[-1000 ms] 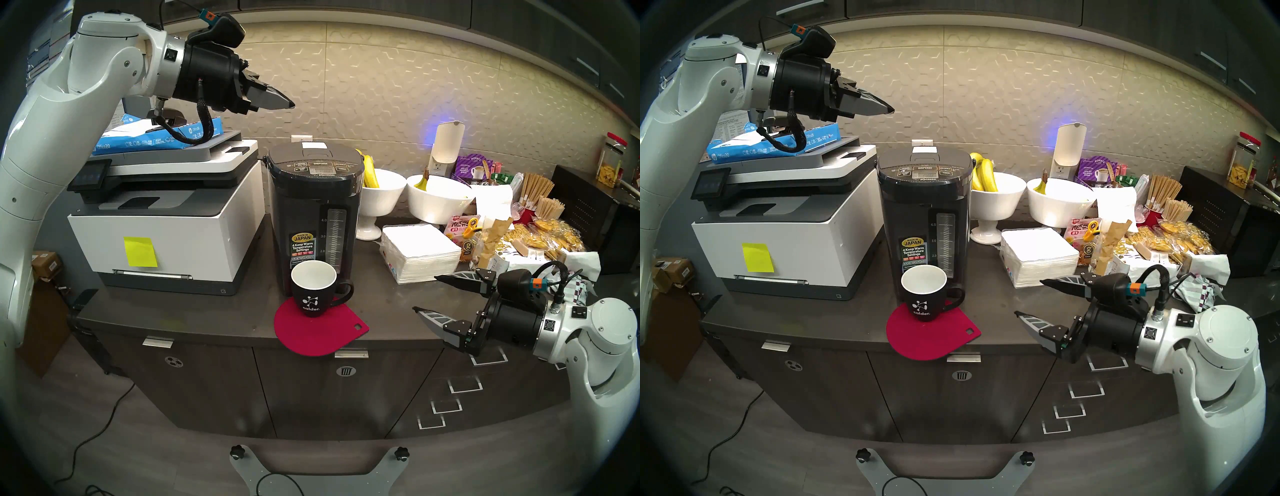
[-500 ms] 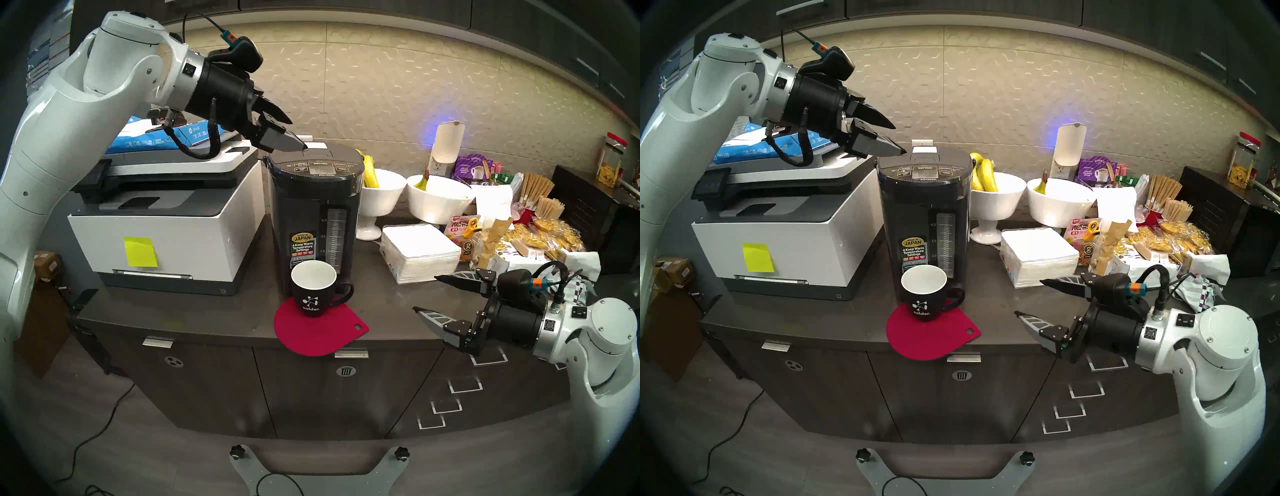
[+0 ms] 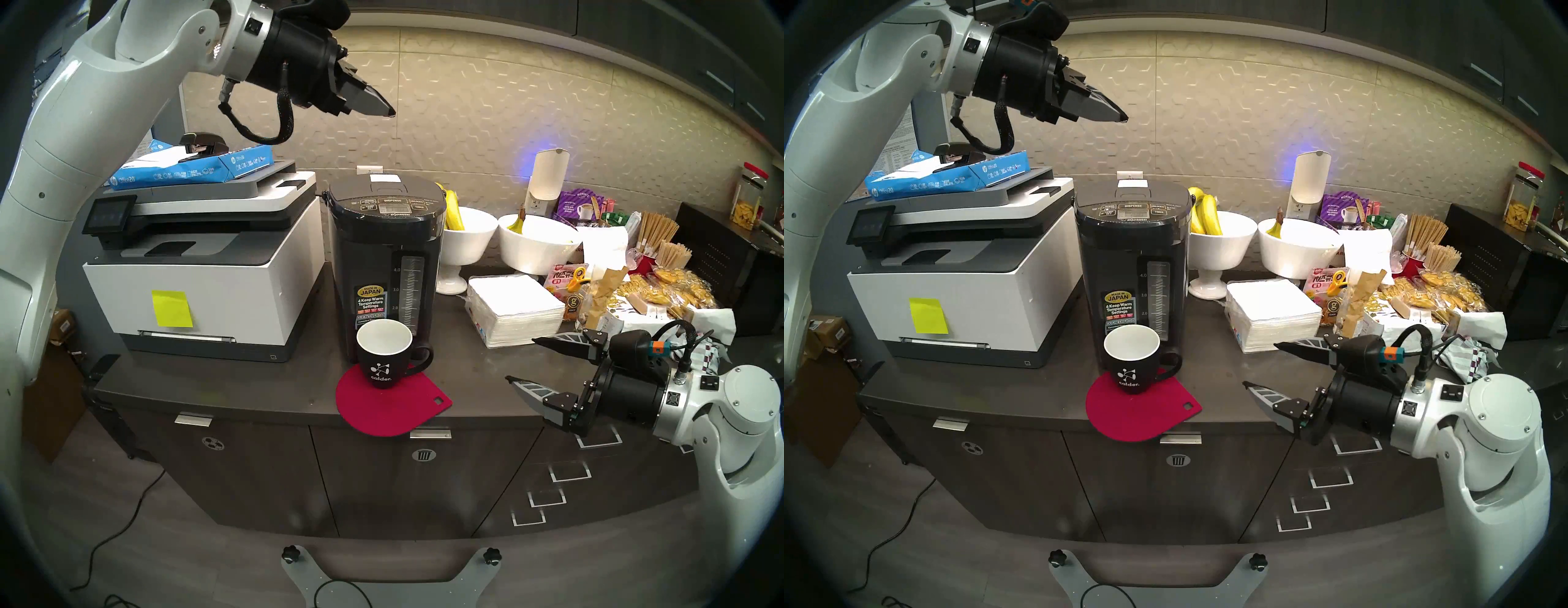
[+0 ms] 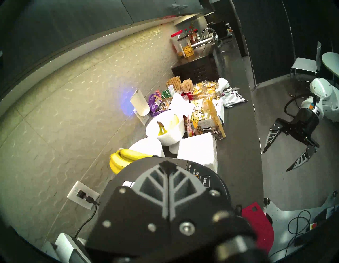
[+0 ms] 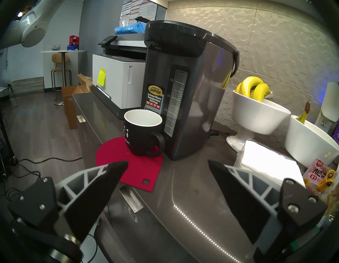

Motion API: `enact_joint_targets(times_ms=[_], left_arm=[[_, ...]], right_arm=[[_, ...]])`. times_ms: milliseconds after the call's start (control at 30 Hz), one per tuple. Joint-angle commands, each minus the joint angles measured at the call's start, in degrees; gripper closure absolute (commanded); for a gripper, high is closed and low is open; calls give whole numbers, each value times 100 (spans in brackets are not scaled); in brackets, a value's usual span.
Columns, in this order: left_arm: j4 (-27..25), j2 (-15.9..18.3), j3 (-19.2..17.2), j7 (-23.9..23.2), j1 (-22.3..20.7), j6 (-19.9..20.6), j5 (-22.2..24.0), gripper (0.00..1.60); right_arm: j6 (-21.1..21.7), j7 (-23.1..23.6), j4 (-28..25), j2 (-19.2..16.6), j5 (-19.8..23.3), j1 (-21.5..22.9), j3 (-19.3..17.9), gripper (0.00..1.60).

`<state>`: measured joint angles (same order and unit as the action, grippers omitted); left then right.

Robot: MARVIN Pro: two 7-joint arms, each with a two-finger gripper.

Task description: Press the water dispenser button and fill the cup

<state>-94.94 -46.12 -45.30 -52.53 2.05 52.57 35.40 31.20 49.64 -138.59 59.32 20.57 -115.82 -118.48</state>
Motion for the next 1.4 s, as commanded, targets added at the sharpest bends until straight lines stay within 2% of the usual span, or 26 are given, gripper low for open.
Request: enact_joint_targets(times_ms=[0,433,767,1367], left_arm=[[134,-177,301,-498,-424,37,9,160],[202,-171,697,-495,-541,-57,260,160],[85,-17,932,-401,-408,-201,492,160],[381,-125,1268,-393,-450,-451,471,160]], right_arm=[[3,-6,-71,-11,-2,24,0,0],[4,-7,-72,-11,-2,24,0,0],[6,-8,-73,-11,-2,24,0,0],[7,-8,-74,-11,-3,24,0,0]])
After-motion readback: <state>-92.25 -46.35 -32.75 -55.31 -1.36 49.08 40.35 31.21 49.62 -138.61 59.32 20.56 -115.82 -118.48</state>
